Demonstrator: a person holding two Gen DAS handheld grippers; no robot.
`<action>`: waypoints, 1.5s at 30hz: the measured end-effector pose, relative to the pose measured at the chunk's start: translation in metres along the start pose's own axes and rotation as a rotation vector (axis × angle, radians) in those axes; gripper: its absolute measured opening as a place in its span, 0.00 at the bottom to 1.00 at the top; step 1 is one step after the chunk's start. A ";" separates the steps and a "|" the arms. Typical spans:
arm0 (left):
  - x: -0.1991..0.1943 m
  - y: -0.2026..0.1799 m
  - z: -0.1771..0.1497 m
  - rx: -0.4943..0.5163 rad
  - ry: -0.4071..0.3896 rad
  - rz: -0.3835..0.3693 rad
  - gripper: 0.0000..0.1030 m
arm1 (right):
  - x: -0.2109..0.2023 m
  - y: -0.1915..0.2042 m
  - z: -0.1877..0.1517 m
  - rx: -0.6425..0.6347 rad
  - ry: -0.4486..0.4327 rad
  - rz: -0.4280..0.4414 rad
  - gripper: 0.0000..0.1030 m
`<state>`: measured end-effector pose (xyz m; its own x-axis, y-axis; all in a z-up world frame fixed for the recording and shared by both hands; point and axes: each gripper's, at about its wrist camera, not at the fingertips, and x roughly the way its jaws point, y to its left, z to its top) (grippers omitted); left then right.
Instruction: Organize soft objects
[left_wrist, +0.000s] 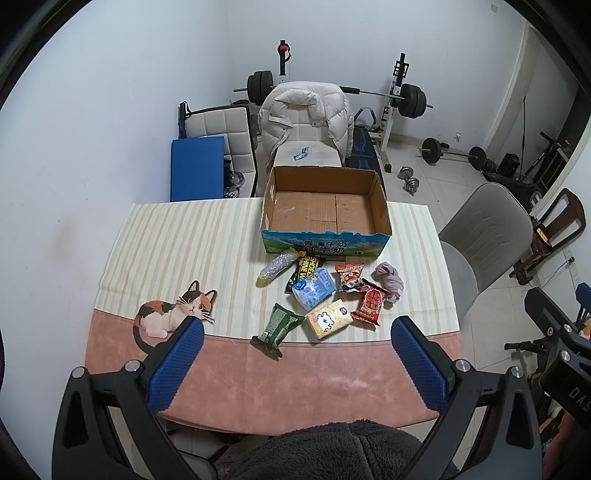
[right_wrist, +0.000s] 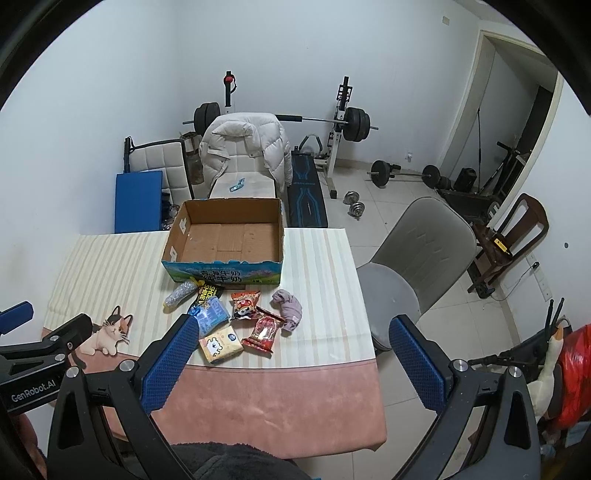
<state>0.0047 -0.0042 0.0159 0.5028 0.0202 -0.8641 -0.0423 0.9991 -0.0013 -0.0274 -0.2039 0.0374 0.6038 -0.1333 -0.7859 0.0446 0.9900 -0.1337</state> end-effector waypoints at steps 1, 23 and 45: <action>0.000 0.000 0.000 0.000 0.001 -0.001 1.00 | 0.000 0.000 0.000 0.001 -0.001 0.002 1.00; -0.001 -0.001 0.004 -0.003 -0.003 -0.005 1.00 | -0.002 0.001 0.001 0.003 -0.009 0.010 1.00; 0.001 -0.002 0.003 -0.003 -0.005 -0.006 1.00 | 0.004 0.002 -0.001 0.004 -0.002 0.029 1.00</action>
<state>0.0072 -0.0062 0.0167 0.5076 0.0142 -0.8615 -0.0418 0.9991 -0.0082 -0.0254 -0.2023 0.0330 0.6067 -0.1040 -0.7881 0.0303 0.9937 -0.1078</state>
